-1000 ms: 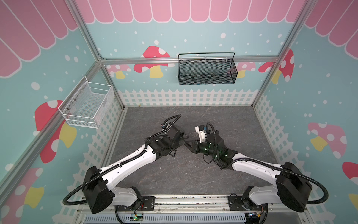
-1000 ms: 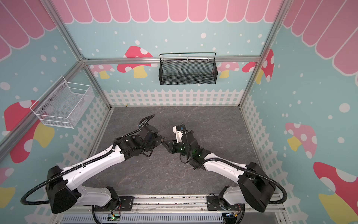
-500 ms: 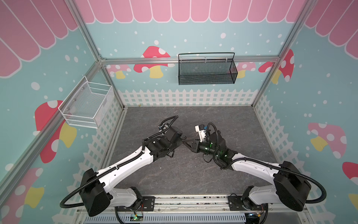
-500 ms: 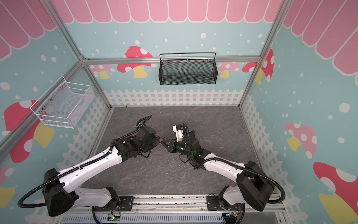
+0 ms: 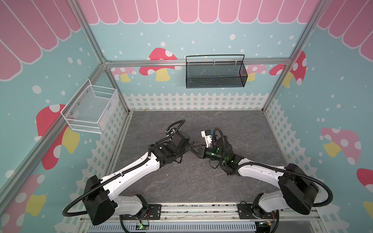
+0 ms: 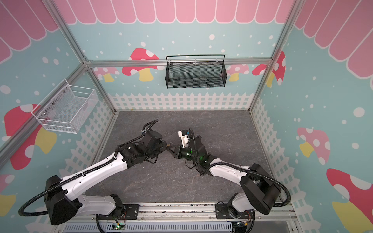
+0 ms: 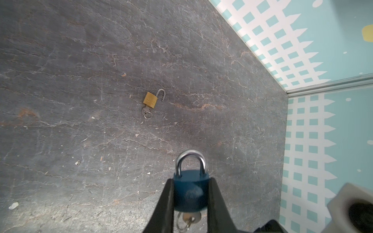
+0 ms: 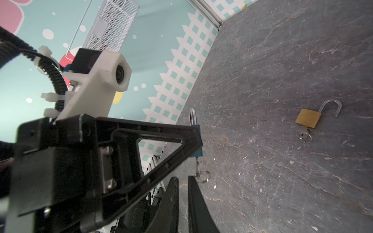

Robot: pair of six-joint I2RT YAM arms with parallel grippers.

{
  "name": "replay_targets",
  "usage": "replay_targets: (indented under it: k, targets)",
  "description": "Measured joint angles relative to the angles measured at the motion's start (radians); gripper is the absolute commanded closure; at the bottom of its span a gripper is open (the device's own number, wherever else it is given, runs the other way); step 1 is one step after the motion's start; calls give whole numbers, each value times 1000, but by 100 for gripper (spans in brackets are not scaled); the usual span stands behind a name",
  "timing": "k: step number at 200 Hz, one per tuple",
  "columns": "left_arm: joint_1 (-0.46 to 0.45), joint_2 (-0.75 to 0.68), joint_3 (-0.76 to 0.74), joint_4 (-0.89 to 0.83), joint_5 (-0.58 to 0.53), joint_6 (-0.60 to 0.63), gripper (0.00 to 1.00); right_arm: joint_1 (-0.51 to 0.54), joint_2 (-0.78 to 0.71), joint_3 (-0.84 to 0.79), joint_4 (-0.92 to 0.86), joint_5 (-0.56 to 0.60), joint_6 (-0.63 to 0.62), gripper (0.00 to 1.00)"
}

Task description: Unlock with the key

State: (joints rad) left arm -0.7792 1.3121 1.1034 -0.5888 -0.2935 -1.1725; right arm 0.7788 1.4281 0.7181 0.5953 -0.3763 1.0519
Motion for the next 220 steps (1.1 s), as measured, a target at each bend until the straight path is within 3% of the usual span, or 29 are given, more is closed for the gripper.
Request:
replay_targets:
  k: [115, 220]
  targets:
    - [0, 0, 0, 4, 6, -2, 100, 0, 11, 0, -5, 20, 0, 84]
    - [-1, 0, 0, 9, 12, -7, 100, 2, 24, 0, -14, 19, -3, 91]
